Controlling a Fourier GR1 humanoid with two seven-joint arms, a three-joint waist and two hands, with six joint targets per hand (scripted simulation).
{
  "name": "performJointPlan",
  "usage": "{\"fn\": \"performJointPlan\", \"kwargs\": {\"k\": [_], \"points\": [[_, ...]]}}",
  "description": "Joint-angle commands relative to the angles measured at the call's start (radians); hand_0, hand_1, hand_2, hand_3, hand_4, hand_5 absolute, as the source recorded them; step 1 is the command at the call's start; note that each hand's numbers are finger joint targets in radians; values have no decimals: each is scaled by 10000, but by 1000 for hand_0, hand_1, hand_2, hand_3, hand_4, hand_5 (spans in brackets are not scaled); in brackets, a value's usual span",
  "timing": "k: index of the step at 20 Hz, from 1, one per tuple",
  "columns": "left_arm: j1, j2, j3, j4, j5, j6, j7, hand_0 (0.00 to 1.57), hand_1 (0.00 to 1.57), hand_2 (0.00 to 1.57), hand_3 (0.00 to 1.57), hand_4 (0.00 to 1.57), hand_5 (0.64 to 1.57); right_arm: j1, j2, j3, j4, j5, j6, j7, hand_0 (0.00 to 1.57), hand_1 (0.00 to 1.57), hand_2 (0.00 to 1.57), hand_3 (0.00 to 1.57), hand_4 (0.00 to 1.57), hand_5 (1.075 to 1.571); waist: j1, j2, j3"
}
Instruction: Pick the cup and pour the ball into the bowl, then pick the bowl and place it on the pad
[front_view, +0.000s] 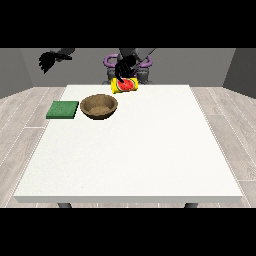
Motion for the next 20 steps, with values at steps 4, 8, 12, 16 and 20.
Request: {"fn": "performJointPlan", "kwargs": {"k": [4,8,12,16,20], "points": [[-417,-695,-1527,223,-1962,-1646,311,1457,1457,1571,1571,1509,1178,168,75,-92,403,180,-156,-527,0,0,0,0,0,1571,251,-9,-10],[-729,-583,-1125,72,-2220,-2011,-243,1446,1446,1571,1571,1529,1129,-112,-180,-135,279,16,13,-223,0,0,0,0,0,1570,203,225,-19],[-547,-147,-177,-305,-1556,-1465,-556,1449,1449,1571,1571,1535,1136,-461,472,200,-56,-100,-782,1226,0,0,0,0,0,1567,478,-192,-29],[392,-262,3044,-1680,1760,613,346,1301,1301,1571,1571,1571,1190,44,-31,-395,335,-163,-831,812,0,0,0,0,225,1565,1457,-33,-128],[1648,-771,4748,-2630,4128,1916,-411,1023,1023,1257,941,1391,1300,73,37,-554,206,-282,-1035,796,0,0,0,0,225,1565,1930,212,-161]]}}
